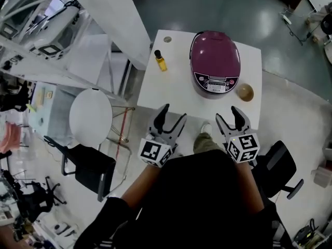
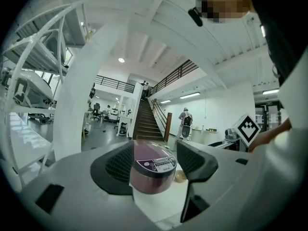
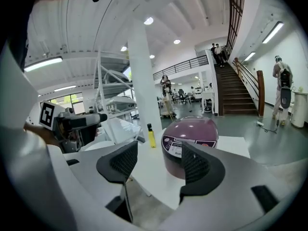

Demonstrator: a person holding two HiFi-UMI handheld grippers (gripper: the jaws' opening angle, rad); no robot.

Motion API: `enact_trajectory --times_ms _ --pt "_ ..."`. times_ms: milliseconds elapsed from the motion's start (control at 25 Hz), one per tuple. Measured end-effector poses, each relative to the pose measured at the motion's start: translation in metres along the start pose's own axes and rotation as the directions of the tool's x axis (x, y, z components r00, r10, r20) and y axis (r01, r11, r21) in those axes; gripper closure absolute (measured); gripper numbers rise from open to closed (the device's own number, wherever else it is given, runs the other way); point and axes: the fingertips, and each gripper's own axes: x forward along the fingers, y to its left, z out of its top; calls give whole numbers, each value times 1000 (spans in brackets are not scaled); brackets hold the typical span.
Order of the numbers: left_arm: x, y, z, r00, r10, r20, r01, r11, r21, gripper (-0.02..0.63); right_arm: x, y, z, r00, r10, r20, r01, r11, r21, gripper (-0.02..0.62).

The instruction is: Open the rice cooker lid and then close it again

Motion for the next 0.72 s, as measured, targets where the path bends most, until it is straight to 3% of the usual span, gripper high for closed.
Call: enact_trajectory --times_ms 360,720 --pt "95 0 6 999 31 -35 -31 1000 -1 350 46 -86 20 998 45 -46 -45 999 2 344" --pt "154 15 -2 994 98 -56 -99 995 -24 350 79 -118 27 988 139 -75 -140 990 -9 344"
